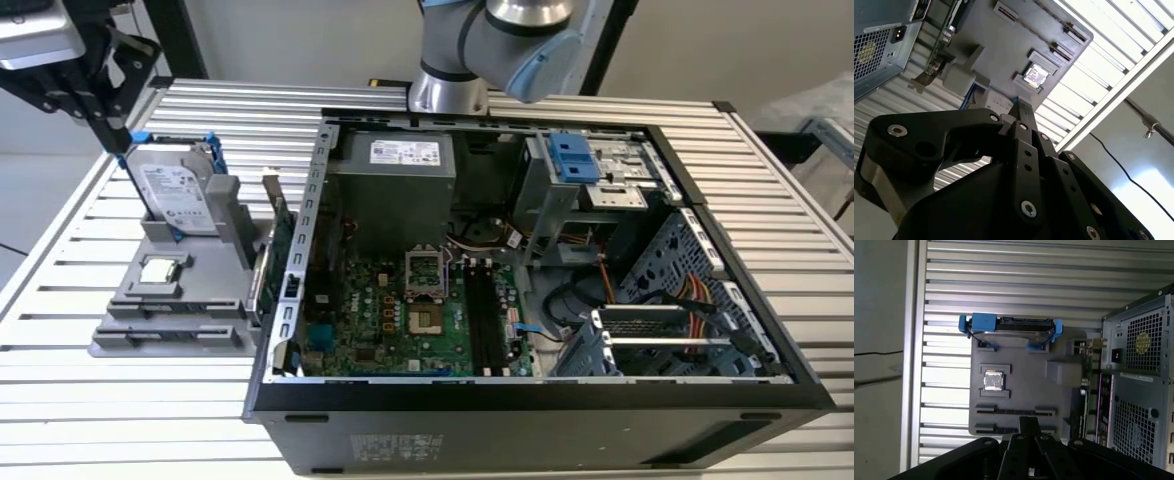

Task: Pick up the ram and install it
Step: 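Reach for the ram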

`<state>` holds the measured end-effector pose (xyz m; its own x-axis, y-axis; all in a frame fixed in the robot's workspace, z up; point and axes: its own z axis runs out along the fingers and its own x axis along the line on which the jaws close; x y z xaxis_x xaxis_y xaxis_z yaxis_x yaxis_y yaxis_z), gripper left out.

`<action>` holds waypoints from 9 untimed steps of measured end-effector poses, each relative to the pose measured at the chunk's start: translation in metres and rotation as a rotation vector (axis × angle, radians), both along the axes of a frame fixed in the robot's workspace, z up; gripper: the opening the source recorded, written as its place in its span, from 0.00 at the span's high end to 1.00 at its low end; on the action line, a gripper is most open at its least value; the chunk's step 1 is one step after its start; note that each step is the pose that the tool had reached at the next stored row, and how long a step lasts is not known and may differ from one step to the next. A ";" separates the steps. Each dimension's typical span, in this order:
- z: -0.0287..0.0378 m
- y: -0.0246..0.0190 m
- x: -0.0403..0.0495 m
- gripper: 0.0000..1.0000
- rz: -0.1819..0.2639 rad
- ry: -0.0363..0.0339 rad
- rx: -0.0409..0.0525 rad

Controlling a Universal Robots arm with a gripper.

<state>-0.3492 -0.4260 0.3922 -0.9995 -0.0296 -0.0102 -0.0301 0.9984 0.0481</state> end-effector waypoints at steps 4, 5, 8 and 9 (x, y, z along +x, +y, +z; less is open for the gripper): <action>0.0000 -0.0045 -0.0010 1.00 0.000 0.0000 0.0000; 0.0000 -0.0057 -0.0013 1.00 0.000 0.0000 0.0000; 0.0000 -0.0093 -0.0021 1.00 0.000 0.0000 0.0000; 0.0000 -0.0104 -0.0024 1.00 -0.001 0.0000 0.0000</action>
<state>-0.3516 -0.4364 0.3922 -0.9995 -0.0291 -0.0102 -0.0296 0.9984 0.0481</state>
